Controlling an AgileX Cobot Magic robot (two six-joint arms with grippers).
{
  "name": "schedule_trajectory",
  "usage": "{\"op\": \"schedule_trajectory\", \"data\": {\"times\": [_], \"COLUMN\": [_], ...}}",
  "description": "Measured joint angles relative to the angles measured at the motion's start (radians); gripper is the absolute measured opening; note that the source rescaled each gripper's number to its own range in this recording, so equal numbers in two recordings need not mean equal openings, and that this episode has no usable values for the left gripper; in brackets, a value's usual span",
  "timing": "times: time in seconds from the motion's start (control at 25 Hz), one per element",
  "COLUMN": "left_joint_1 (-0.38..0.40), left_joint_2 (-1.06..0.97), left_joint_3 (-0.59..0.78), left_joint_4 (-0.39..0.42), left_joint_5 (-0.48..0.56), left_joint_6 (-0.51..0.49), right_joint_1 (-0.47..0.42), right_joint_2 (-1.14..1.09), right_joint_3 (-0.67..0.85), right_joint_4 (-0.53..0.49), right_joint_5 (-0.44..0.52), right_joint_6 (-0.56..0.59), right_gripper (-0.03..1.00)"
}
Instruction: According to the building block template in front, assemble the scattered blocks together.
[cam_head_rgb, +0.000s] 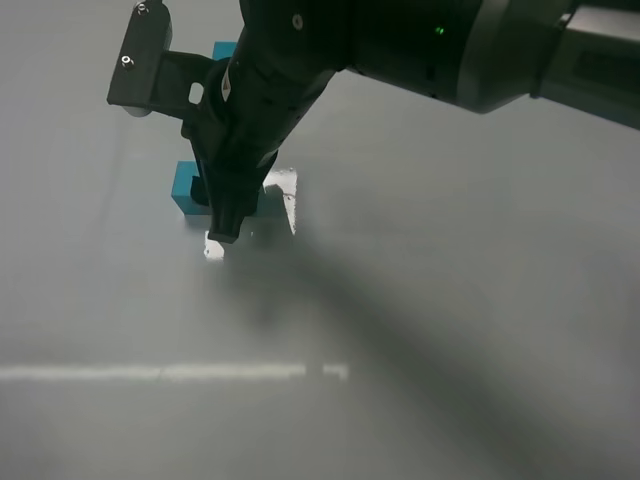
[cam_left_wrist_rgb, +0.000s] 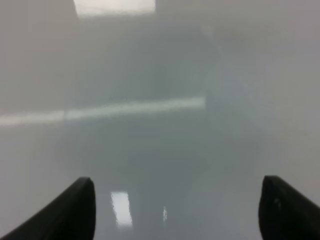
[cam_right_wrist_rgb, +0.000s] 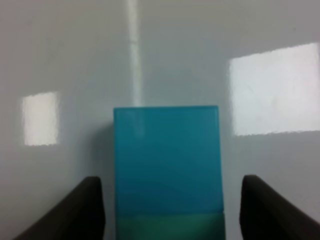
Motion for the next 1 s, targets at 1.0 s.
{"op": "schedule_trajectory", "data": {"times": [1.0], "left_joint_1": [0.000], "left_joint_2": [0.000], "left_joint_3": [0.000], "left_joint_4": [0.000], "left_joint_5": [-0.001], "left_joint_6": [0.000], "right_joint_1": [-0.541], "right_joint_2": [-0.489], "right_joint_3": [0.141], "right_joint_4": [-0.054], "right_joint_5": [0.284], "right_joint_6": [0.213], "right_gripper": [0.54]}}
